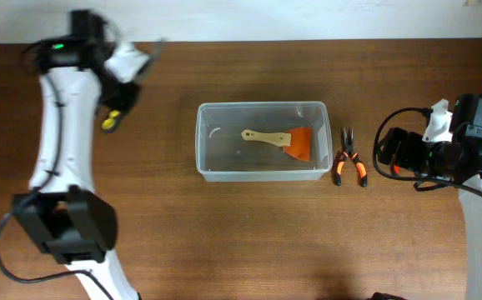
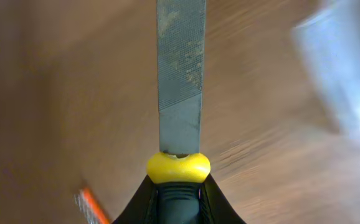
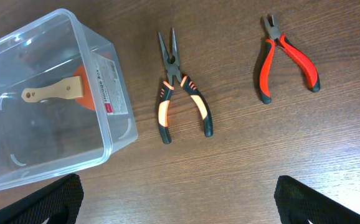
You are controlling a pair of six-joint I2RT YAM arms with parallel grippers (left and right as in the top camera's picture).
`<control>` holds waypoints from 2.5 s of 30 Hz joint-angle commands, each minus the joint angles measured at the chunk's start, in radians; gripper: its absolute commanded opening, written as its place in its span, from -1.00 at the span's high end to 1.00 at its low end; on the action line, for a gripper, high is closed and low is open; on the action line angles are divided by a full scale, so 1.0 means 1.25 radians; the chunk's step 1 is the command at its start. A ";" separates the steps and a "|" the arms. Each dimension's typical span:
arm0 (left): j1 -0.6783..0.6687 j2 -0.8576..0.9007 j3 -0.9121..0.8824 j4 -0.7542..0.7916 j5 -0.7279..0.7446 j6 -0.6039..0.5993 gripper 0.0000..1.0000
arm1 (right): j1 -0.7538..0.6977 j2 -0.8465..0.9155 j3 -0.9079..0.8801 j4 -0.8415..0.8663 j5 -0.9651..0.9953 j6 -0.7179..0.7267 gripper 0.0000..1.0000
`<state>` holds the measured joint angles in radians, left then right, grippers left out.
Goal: Pack container
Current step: 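Carry the file into the container and release it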
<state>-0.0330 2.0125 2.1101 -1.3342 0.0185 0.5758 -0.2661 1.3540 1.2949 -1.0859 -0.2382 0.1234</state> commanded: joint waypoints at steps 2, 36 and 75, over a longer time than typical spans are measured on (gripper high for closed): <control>-0.170 -0.037 0.045 -0.031 0.033 0.167 0.97 | -0.003 0.002 0.013 -0.001 -0.011 -0.002 -0.98; -0.362 0.195 0.027 0.103 0.020 0.439 0.96 | -0.003 0.002 0.013 -0.020 -0.010 -0.002 -0.98; -0.325 0.241 0.059 0.157 0.072 0.277 -0.98 | -0.003 0.002 0.013 -0.027 -0.010 -0.002 -0.98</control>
<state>-0.4515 2.3562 2.1418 -1.1187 0.0944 0.9947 -0.2661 1.3540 1.2949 -1.1194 -0.2382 0.1242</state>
